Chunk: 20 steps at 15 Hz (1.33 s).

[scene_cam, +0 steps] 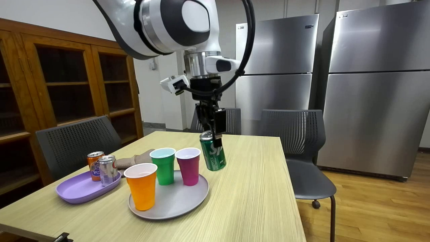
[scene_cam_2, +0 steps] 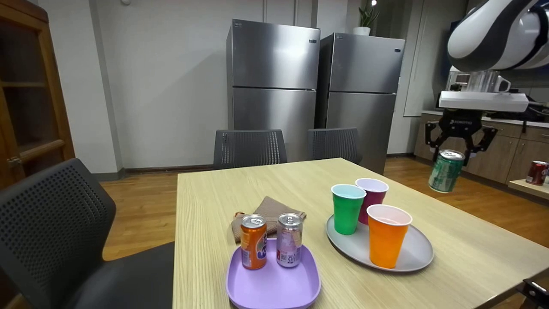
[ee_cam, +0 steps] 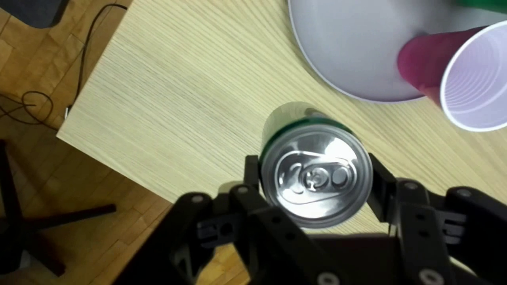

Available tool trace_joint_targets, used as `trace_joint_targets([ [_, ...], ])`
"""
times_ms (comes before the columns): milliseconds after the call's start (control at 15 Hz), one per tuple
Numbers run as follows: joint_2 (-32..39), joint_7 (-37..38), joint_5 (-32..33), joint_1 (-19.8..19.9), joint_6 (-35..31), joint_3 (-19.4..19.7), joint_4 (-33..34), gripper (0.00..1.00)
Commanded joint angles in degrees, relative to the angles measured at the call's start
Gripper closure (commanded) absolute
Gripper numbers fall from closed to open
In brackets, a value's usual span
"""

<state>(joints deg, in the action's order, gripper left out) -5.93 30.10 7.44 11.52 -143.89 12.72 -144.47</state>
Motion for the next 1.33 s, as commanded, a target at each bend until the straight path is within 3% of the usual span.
trace_joint_targets([
  [0,-5.4,-1.0,0.7,-0.2,2.5,-3.2,-0.8,0.62],
  [467,-10.2,-3.4,-1.8,-2.5,2.6,-8.1,-1.4,0.62],
  [1267,-17.3,-10.7,-11.7,-10.2,6.5,-12.8,-2.8,0.62],
])
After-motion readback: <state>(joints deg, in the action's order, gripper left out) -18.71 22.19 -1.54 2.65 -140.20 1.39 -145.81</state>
